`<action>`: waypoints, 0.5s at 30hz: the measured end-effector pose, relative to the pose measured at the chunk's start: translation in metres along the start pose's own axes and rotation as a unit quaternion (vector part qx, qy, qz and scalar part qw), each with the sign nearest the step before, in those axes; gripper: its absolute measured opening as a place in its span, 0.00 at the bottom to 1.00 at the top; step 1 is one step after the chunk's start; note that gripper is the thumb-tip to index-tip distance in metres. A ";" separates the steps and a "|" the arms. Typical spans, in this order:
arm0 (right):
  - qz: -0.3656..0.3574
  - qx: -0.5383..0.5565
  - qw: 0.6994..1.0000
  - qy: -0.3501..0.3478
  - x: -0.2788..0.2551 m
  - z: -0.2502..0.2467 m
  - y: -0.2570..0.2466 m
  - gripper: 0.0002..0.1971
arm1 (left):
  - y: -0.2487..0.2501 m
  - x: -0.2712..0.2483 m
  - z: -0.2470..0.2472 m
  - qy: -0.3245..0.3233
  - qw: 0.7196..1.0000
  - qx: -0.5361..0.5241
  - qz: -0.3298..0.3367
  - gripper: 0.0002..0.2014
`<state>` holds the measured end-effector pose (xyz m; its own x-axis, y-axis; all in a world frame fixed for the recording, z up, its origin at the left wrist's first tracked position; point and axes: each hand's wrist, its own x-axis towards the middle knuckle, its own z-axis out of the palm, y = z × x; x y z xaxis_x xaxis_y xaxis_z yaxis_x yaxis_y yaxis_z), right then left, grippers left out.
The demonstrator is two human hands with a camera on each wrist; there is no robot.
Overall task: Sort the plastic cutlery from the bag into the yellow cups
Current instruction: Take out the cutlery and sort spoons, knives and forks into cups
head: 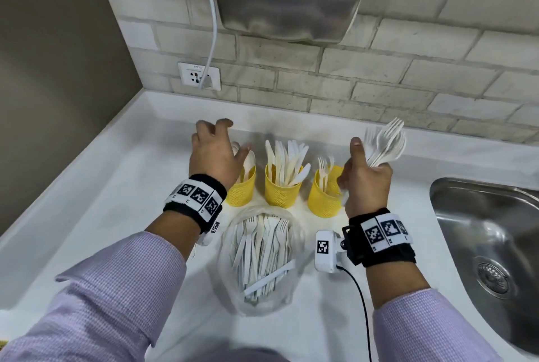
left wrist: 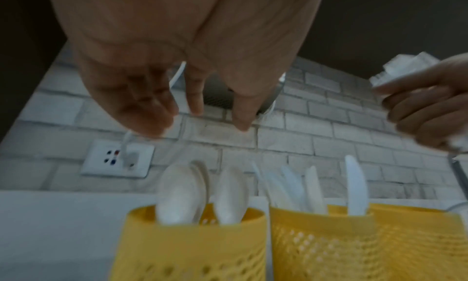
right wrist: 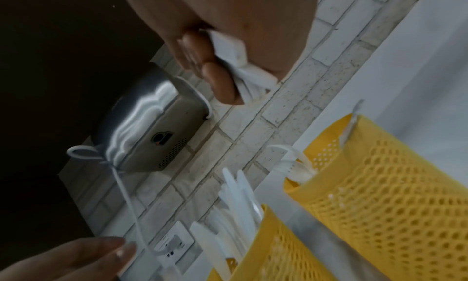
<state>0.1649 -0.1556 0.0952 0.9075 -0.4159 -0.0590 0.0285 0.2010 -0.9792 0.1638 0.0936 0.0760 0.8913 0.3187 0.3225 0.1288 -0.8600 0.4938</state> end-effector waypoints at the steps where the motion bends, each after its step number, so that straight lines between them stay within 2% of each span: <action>1: -0.008 0.010 1.000 0.003 0.006 -0.002 -0.001 0.21 | 0.005 -0.003 -0.002 0.027 0.999 -0.011 0.022 0.27; 3: -0.024 0.026 0.999 0.008 0.016 -0.004 -0.003 0.16 | 0.015 -0.008 -0.004 0.055 0.994 -0.047 0.086 0.22; 5: -0.028 0.032 0.999 0.015 0.026 -0.005 -0.006 0.14 | 0.025 -0.016 0.000 0.023 0.988 -0.074 0.137 0.18; 10: -0.015 0.024 1.000 -0.003 0.049 -0.002 0.003 0.09 | 0.037 -0.041 0.028 -0.137 0.976 -0.069 0.155 0.12; 13: -0.027 -0.014 0.999 -0.032 0.057 0.000 0.014 0.08 | 0.035 -0.049 0.050 -0.180 0.969 -0.016 0.168 0.13; 15: -0.034 -0.051 0.998 -0.036 0.062 0.001 0.021 0.10 | 0.032 -0.052 0.061 -0.175 0.967 0.031 0.180 0.13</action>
<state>0.2222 -0.1764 0.0706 0.9326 -0.3606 0.0177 0.0507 0.0823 -0.9953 0.1477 0.0249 0.0262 0.9745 -0.1519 0.1653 -0.2017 -0.9157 0.3475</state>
